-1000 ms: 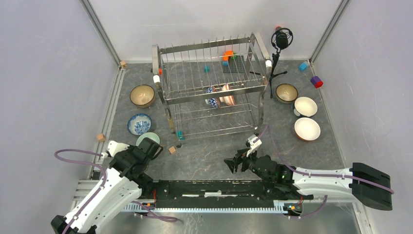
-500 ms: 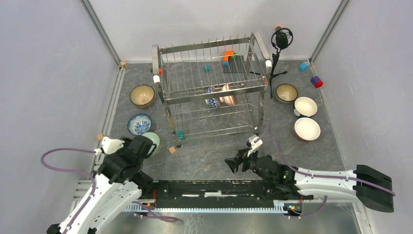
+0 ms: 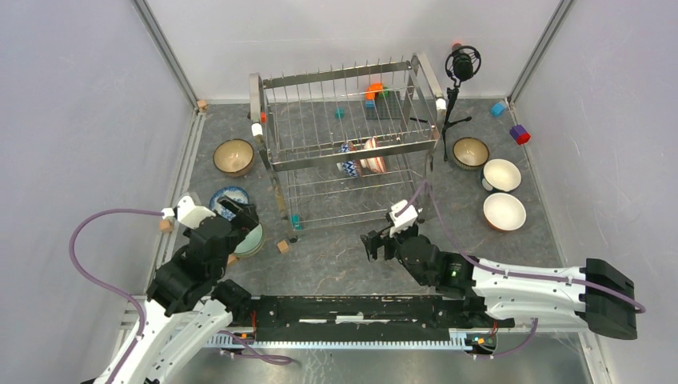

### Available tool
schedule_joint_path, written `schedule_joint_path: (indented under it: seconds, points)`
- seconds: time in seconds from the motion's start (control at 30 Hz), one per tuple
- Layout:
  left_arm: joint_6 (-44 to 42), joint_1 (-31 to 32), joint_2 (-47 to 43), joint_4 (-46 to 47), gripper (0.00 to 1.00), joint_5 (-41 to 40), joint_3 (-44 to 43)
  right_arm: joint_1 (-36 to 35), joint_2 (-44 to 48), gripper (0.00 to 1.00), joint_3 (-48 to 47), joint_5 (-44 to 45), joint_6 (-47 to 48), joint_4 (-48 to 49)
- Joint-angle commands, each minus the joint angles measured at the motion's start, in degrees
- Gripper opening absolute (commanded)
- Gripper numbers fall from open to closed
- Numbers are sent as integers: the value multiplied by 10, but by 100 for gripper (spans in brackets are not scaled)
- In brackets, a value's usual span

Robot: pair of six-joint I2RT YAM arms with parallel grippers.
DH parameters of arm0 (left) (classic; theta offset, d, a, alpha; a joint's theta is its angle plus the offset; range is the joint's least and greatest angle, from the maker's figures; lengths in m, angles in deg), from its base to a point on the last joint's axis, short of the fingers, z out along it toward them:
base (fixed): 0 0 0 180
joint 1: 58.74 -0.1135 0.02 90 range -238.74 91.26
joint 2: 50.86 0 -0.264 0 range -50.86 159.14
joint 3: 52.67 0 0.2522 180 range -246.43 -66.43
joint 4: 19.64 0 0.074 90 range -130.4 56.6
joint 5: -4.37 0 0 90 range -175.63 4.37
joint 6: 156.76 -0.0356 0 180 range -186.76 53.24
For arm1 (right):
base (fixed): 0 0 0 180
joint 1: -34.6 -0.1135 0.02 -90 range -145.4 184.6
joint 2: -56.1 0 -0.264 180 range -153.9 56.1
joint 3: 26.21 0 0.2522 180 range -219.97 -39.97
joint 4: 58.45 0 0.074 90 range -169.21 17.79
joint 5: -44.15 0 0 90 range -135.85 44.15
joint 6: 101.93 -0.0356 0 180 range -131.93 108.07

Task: Unload the bowls from the dish rack
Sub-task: Place the bowl with the bowl, then pick up the bowl from the dish rack.

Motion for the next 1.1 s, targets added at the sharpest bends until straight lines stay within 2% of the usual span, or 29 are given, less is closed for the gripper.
schedule_joint_path:
  seconds: [0.0,0.1,0.37,0.47,0.53,0.77,0.97,1.07]
  points:
    - [-125,-2,-16,97,100,40,11,17,-37,93,-67,48,57,-44]
    - [-138,-2,-22,103,100,34,15,59,-47,93,-91,7,51,-42]
    - [-150,-2,-53,126,100,38,40,142,-51,91,-82,28,36,44]
    - [-150,-2,-66,127,100,42,45,166,-53,88,-53,-9,38,133]
    - [-148,-2,-73,130,100,50,51,172,-65,87,-40,-43,51,193]
    - [-148,0,-89,138,100,63,58,175,-145,84,-50,-98,71,279]
    - [-147,0,-90,146,99,74,64,179,-211,81,-22,-135,70,451]
    - [-147,0,-92,146,99,75,64,180,-258,79,-40,-136,71,501]
